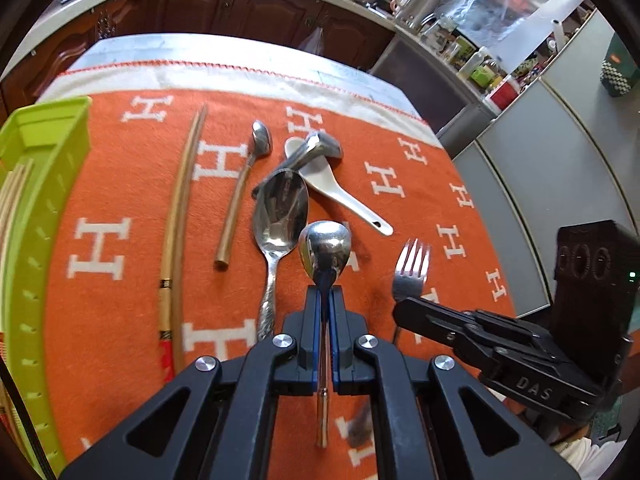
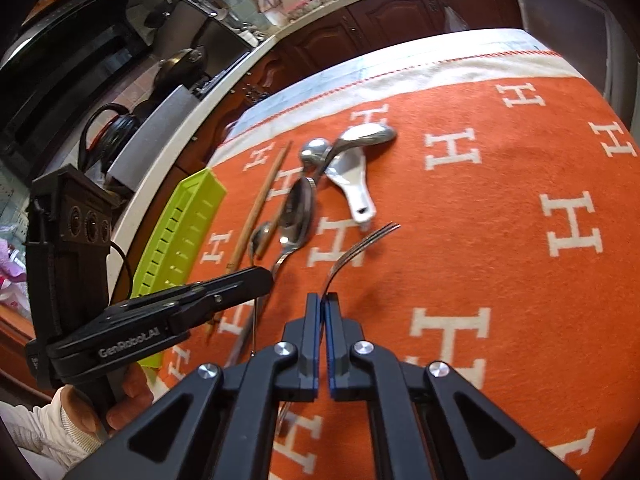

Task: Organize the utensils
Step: 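Carry the spoon in the left tool into the tray and open while the right tool drops the fork there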

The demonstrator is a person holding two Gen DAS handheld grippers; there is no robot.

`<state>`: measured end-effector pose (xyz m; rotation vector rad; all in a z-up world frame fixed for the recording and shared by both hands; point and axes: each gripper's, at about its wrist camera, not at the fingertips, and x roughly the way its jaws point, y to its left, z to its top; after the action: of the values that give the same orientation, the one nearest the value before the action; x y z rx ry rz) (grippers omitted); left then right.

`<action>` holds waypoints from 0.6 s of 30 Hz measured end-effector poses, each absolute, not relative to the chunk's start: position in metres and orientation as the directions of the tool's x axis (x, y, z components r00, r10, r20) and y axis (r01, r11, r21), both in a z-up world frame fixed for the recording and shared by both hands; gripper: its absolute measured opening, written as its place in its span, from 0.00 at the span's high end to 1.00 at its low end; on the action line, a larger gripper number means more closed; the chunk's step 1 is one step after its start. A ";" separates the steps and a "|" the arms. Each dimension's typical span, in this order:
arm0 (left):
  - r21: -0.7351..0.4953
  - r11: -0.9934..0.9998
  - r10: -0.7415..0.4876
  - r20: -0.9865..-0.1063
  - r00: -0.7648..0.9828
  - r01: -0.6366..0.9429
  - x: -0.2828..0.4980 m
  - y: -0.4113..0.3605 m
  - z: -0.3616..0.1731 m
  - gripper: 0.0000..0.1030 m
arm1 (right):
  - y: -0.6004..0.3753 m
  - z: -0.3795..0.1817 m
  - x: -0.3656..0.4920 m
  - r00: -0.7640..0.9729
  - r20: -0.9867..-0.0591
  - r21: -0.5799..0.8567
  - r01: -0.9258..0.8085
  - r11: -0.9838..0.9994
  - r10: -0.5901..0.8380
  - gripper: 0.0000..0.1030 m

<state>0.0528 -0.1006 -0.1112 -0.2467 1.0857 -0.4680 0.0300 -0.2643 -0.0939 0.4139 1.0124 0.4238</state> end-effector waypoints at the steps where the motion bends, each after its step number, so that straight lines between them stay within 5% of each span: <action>1: -0.417 0.876 -0.481 -0.783 0.394 0.242 0.049 -0.096 -0.107 0.98 | -0.262 -0.092 0.030 0.462 -0.715 0.519 -0.153 0.841 0.525 0.98; 18: -0.400 0.881 -0.470 -0.695 0.543 0.252 -0.008 -0.025 -0.037 0.98 | -0.175 -0.040 0.017 0.434 -0.674 0.438 -0.417 0.796 0.598 0.98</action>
<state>-0.0084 -0.0248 -0.0373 -0.2659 0.9003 -0.4343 0.0172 -0.1746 -0.0400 0.2179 0.9261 0.6386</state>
